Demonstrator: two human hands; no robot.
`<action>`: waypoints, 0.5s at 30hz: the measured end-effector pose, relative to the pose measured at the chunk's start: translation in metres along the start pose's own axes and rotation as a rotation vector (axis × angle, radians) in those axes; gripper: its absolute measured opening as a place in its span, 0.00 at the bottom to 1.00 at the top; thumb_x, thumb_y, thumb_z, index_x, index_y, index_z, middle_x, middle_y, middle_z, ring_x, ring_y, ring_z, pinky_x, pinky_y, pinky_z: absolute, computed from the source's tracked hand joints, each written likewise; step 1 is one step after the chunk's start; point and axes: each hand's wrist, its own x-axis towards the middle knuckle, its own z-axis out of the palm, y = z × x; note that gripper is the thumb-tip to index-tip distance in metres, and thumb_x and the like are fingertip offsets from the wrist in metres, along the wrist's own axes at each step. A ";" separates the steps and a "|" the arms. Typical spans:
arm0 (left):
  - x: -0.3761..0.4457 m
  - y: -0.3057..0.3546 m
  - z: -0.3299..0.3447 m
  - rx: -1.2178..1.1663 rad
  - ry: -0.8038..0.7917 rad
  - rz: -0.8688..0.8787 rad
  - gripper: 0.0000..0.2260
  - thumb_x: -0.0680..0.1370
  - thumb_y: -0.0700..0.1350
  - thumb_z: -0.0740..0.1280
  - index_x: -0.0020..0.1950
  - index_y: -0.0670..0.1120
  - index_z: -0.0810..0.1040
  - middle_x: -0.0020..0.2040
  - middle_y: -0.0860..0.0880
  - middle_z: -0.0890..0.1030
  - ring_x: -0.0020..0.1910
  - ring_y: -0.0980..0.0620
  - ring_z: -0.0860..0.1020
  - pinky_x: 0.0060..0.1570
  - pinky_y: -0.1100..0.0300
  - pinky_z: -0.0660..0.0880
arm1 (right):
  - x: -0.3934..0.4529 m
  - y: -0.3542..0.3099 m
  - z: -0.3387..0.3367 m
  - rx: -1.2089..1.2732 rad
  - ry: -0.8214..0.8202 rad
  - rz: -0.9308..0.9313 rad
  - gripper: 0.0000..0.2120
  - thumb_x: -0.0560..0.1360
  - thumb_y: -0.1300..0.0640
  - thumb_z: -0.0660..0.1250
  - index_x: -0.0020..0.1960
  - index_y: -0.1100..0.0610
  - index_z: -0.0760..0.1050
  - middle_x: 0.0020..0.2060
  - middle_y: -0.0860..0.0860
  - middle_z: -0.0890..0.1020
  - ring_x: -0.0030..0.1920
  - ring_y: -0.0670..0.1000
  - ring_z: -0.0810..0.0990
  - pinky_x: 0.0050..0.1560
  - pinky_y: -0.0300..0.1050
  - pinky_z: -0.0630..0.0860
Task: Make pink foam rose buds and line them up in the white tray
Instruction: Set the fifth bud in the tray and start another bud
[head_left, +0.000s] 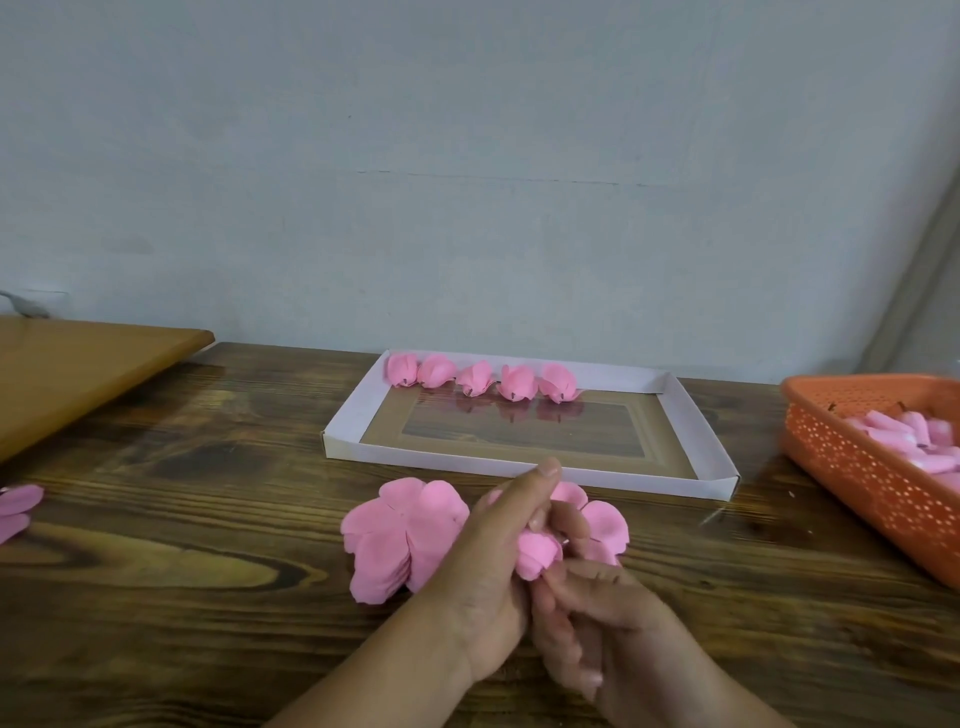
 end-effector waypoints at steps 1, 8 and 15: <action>0.001 0.000 0.001 0.014 0.042 0.006 0.20 0.73 0.56 0.75 0.24 0.48 0.78 0.30 0.48 0.77 0.26 0.50 0.79 0.28 0.63 0.74 | -0.001 0.001 0.001 -0.147 0.079 -0.048 0.12 0.61 0.49 0.77 0.32 0.57 0.80 0.26 0.52 0.75 0.26 0.47 0.70 0.25 0.35 0.65; 0.011 -0.009 -0.003 0.077 0.171 0.059 0.24 0.79 0.54 0.68 0.23 0.49 0.76 0.32 0.47 0.74 0.34 0.48 0.69 0.40 0.55 0.67 | -0.007 0.011 -0.010 -1.603 0.384 -0.744 0.09 0.77 0.51 0.61 0.45 0.49 0.80 0.36 0.43 0.79 0.35 0.44 0.76 0.31 0.39 0.72; 0.005 -0.007 -0.002 0.046 0.041 0.020 0.20 0.70 0.57 0.75 0.25 0.49 0.75 0.31 0.51 0.77 0.27 0.51 0.73 0.38 0.58 0.68 | -0.008 0.000 0.001 -0.760 0.193 -0.319 0.12 0.77 0.53 0.65 0.35 0.55 0.77 0.29 0.46 0.75 0.31 0.45 0.72 0.37 0.40 0.72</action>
